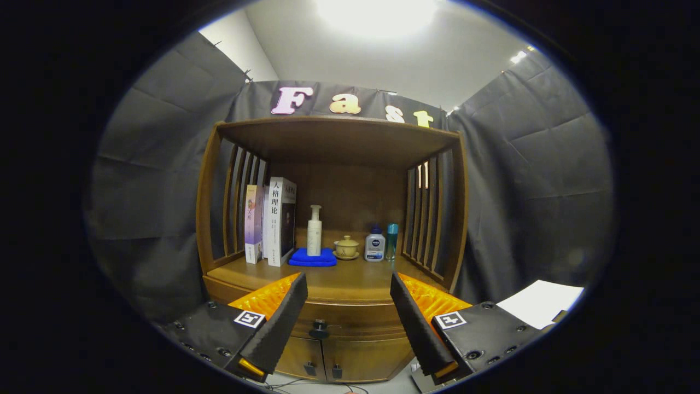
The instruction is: Pull open the drawer, take out the items inside it, and place them on the countertop above the cabinet.
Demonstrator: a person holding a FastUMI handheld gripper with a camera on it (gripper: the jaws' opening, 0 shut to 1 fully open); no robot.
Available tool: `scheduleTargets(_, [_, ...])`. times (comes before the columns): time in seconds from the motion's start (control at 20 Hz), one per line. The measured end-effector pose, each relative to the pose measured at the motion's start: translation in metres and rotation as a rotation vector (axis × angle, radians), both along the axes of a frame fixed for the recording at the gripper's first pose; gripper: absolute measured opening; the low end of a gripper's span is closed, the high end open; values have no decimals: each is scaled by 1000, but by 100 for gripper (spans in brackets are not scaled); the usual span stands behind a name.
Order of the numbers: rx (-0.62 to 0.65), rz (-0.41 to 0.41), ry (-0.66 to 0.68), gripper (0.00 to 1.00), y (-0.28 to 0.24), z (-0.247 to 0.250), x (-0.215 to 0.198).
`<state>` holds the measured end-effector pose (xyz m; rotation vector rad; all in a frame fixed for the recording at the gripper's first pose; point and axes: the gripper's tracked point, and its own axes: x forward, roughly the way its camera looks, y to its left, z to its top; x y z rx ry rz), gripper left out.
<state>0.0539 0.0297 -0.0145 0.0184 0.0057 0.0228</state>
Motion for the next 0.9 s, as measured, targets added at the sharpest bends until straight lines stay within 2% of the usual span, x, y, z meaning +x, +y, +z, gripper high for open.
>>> scheduleTargets(0.4, [-23,59,86,97,40,-64,43])
scheduleTargets(0.7, [29,83,162,97,52,-121,69])
scheduleTargets(0.9, [20,86,208,97,52,-149,79])
